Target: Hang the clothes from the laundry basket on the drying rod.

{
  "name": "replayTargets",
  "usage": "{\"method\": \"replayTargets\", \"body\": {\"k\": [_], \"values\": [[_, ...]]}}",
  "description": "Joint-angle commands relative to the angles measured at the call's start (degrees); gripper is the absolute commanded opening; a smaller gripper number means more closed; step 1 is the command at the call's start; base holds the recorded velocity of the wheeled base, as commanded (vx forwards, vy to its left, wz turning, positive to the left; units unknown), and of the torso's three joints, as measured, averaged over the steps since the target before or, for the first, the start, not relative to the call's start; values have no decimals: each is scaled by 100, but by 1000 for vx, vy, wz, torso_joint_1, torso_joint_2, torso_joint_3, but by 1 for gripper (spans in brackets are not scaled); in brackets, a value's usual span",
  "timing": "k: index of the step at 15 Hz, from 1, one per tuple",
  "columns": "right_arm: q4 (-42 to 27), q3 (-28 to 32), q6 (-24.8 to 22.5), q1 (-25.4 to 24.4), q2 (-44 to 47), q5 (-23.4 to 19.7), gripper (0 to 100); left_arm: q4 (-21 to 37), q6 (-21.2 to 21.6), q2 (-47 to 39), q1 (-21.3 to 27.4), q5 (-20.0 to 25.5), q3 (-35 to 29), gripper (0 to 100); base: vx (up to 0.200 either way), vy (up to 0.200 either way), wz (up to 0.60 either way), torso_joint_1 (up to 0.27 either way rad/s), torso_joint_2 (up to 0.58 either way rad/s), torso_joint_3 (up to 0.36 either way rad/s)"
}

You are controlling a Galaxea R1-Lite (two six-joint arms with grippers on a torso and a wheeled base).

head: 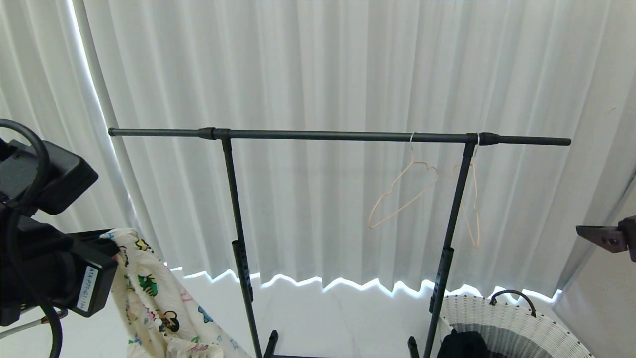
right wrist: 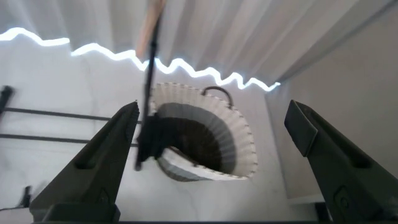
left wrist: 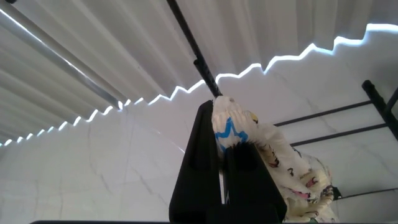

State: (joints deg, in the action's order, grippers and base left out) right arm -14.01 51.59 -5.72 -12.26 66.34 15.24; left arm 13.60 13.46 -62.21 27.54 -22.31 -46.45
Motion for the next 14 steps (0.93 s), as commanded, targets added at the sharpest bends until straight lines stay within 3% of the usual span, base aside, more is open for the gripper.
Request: {"method": "replayTargets", "body": {"k": [1,3,12,14], "values": [[3,-9,0,13,28,-38,100,2,8,-11,-3,-2,-5,0,0,0,0,0,0,0],[3,-35,-8,13,107,-38,100,2,16,-11,-3,-10,-14,0,0,0,0,0,0,0],[1032,-26,53,172,1074,-320,100,2,8,-274,-3,-19,-339,0,200,0,0,3,-2,1],[1260,-35,422,172,1540,-311,100,2,-27,-389,-3,-19,-444,0,200,0,0,2,5,2]]}}
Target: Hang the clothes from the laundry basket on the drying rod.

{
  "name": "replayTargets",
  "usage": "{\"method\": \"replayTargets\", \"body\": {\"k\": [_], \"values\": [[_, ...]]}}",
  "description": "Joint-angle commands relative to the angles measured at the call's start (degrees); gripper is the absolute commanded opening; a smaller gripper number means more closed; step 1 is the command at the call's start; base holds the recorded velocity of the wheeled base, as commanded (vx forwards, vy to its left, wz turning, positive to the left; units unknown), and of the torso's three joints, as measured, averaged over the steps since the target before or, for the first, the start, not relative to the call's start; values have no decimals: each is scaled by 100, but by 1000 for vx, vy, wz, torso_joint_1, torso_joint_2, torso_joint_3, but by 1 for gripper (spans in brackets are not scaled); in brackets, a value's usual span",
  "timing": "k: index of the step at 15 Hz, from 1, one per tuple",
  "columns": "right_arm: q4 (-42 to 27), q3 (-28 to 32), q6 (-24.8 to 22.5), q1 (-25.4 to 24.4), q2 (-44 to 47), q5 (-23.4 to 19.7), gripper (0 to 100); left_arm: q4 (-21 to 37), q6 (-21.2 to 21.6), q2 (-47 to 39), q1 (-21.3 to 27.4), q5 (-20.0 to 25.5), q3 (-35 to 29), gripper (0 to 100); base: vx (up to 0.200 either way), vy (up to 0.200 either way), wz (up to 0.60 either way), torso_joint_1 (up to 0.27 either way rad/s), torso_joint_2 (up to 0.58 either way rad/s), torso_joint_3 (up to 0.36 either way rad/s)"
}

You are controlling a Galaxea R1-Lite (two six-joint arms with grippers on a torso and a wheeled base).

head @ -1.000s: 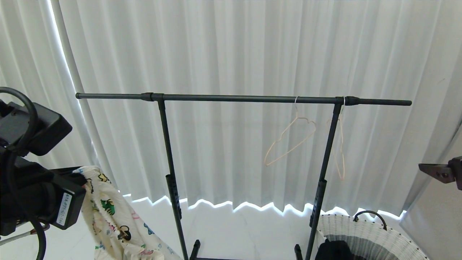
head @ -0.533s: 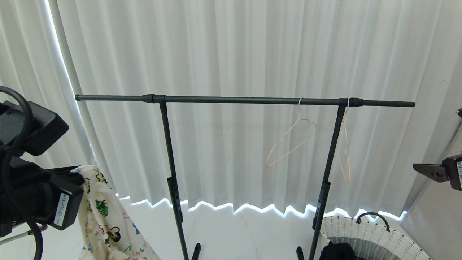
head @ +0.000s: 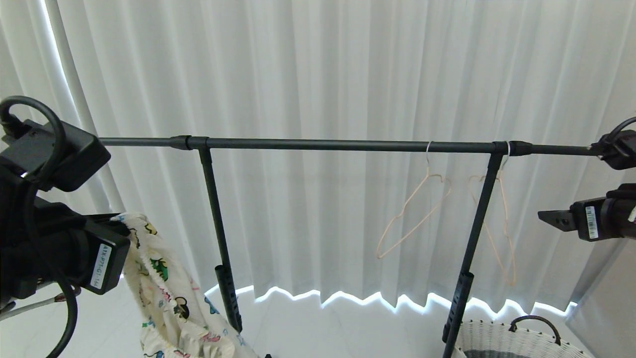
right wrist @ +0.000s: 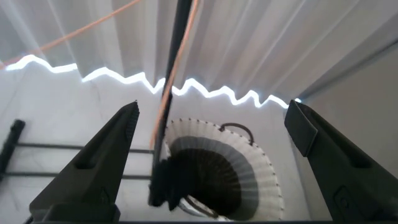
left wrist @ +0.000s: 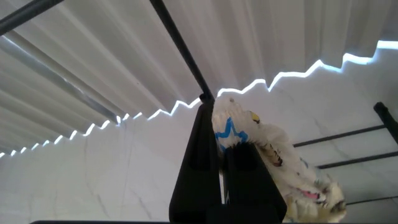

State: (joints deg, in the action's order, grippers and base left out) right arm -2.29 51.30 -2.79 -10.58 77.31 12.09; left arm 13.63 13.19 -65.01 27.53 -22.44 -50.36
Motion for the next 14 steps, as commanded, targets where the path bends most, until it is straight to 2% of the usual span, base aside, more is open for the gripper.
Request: {"method": "replayTargets", "body": {"k": [1,4,6,9,14], "values": [[220,-6,270,3,610,4,100,-1,-1,-126,-2,-6,-62,0,200,0,0,-2,-2,7],[642,-23,437,12,1207,12,100,-1,17,-117,-2,-6,-53,0,200,0,0,1,4,2],[686,-94,525,21,1488,12,100,-18,34,-99,-2,-6,-71,0,0,0,0,0,0,0],[1038,-190,1105,118,1981,21,100,-405,43,-117,-2,-23,-71,0,0,0,0,0,0,0],[1609,-208,1228,390,2570,4,100,-466,52,-134,-2,-23,132,0,0,0,0,0,0,0]]}}
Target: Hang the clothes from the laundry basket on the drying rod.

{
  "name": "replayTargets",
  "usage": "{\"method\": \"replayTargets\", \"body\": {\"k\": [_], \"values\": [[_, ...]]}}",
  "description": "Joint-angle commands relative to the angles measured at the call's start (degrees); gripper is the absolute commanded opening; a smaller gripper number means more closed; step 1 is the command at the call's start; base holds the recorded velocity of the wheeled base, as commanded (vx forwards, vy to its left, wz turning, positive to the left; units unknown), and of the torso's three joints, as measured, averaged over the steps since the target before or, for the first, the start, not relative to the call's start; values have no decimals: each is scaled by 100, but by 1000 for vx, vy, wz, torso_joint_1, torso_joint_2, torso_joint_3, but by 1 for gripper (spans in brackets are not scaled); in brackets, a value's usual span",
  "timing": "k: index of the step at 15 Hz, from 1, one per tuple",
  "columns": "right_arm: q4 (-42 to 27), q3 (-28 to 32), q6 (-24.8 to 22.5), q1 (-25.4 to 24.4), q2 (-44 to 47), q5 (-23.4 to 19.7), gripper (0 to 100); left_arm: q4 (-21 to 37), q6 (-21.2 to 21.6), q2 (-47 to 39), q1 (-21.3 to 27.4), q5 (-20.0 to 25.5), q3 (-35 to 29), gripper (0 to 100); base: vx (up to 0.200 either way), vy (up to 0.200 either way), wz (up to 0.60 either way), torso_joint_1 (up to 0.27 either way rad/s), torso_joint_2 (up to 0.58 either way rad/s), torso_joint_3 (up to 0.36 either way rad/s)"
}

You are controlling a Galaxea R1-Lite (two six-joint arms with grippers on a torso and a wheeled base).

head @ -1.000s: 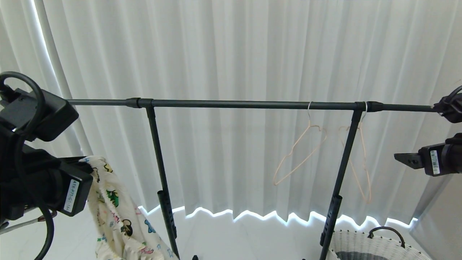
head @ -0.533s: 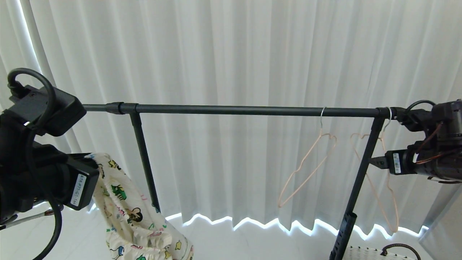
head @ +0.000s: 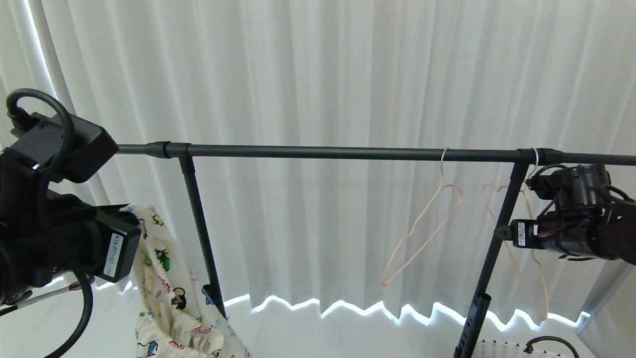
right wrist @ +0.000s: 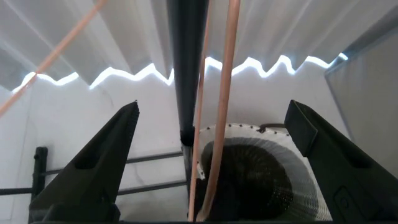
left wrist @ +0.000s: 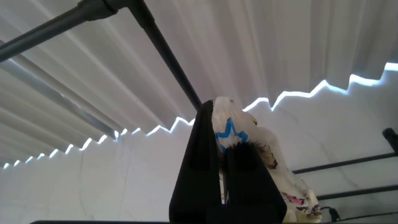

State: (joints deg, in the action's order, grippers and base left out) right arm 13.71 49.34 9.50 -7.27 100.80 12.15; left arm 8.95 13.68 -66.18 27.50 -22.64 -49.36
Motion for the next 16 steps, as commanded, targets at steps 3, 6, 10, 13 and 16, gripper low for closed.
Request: {"method": "replayTargets", "body": {"k": [3,6,10,13,16], "values": [[8,-38,211,76,264,-11,100,2,-5,-105,-8,-4,76,0,0,0,0,0,0,0],[8,-73,325,50,291,-20,0,2,-14,-114,1,-4,128,0,0,0,0,0,0,0],[17,-73,325,59,256,-20,0,-7,-23,-105,-8,-4,137,0,0,0,0,0,0,0],[17,-73,316,50,159,6,0,2,-41,-79,-8,-4,146,0,0,0,0,0,0,0],[17,-82,298,41,-114,6,0,-7,-41,-61,-17,-4,146,0,0,0,0,0,0,0]]}}
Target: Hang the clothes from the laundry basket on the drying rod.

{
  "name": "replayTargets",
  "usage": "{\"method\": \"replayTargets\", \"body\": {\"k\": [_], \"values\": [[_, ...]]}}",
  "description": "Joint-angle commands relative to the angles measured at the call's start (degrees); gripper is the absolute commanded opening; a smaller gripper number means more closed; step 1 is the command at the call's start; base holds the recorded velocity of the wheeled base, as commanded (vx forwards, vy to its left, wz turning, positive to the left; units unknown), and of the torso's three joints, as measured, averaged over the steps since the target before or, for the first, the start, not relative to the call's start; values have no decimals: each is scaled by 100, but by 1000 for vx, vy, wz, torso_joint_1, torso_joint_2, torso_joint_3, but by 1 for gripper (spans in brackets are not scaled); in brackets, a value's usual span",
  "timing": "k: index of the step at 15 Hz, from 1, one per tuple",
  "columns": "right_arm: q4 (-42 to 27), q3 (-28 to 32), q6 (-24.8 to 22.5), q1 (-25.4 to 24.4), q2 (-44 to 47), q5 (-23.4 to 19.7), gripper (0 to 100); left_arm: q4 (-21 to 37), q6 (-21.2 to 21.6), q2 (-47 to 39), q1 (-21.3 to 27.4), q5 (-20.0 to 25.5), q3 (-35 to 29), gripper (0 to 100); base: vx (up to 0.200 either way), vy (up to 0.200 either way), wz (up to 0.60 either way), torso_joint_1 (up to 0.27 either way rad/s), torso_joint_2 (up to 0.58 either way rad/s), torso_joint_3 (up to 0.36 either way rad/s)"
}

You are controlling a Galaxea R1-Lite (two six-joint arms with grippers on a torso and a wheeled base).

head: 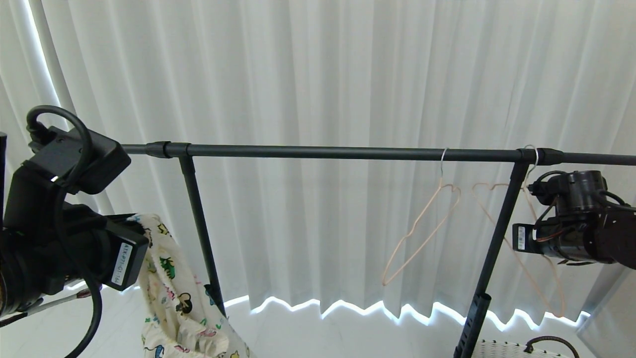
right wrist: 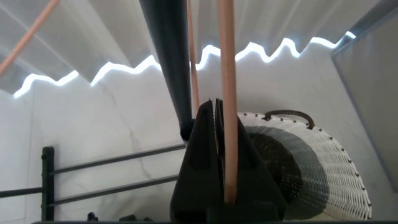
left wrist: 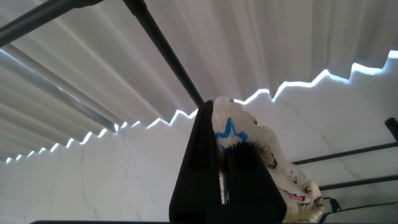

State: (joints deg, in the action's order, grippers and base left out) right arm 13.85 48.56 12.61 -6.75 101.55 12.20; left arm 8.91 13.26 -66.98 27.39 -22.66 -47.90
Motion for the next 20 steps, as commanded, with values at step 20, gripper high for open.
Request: {"method": "replayTargets", "body": {"k": [20], "values": [[1226,-2834,-1375,-467,-3493,-218,0,-21,36,413,-94,-10,123,0,-40,0,0,1,1,1]]}}
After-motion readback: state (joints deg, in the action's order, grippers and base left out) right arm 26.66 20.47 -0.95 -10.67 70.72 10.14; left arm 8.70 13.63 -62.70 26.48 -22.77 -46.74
